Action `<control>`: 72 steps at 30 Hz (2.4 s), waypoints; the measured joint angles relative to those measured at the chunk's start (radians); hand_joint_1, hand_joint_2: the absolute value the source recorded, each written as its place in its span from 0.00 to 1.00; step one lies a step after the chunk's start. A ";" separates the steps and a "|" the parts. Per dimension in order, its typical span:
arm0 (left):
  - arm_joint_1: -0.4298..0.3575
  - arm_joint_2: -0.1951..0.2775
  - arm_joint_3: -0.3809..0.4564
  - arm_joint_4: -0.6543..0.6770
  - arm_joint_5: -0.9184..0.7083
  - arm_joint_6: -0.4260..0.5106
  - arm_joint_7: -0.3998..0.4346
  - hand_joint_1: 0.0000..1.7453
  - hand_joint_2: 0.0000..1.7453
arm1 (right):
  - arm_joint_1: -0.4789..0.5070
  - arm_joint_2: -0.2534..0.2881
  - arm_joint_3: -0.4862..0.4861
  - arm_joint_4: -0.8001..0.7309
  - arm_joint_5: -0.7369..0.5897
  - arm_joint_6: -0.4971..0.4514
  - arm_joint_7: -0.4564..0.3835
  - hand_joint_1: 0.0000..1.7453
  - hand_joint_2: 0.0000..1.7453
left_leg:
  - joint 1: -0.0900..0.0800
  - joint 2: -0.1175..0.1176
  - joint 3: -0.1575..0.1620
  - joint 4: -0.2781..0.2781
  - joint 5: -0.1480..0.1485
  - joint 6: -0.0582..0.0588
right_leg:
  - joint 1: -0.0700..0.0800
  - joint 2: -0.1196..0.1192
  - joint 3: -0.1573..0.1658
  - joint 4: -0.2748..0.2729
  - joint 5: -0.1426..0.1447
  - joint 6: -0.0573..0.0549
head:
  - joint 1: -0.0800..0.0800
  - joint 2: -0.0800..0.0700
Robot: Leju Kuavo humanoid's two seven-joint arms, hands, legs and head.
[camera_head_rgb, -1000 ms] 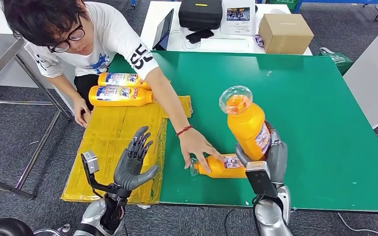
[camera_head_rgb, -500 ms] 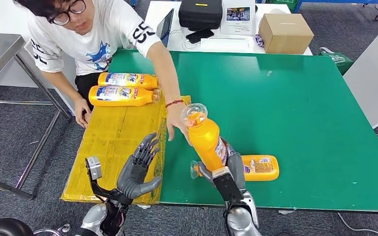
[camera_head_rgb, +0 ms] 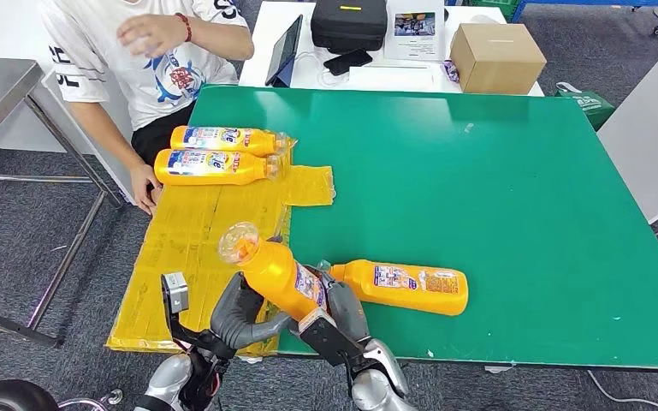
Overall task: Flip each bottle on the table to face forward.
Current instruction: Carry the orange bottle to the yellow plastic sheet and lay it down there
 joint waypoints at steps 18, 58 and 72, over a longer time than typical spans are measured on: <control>-0.008 0.011 0.018 0.017 0.084 -0.011 0.027 0.00 1.00 | -0.045 0.040 0.109 0.172 0.014 0.039 -0.003 1.00 1.00 | 0.000 0.001 0.000 0.000 0.000 0.000 | 0.000 0.000 0.000 0.000 0.000 0.000 | 0.000 0.000; -0.018 0.025 0.020 -0.008 0.043 0.032 0.033 1.00 1.00 | -0.090 0.054 0.152 0.214 0.069 -0.151 0.029 0.00 0.00 | 0.000 0.001 0.000 0.000 0.000 0.000 | 0.000 0.000 0.000 0.000 0.000 0.000 | 0.000 0.000; -0.162 0.024 0.154 -0.028 -0.240 0.445 -0.070 1.00 1.00 | -0.068 0.034 0.160 0.020 -0.040 0.012 0.014 0.00 0.00 | 0.000 0.001 0.000 0.000 0.001 -0.001 | 0.000 0.000 -0.001 0.000 0.000 0.000 | 0.000 0.000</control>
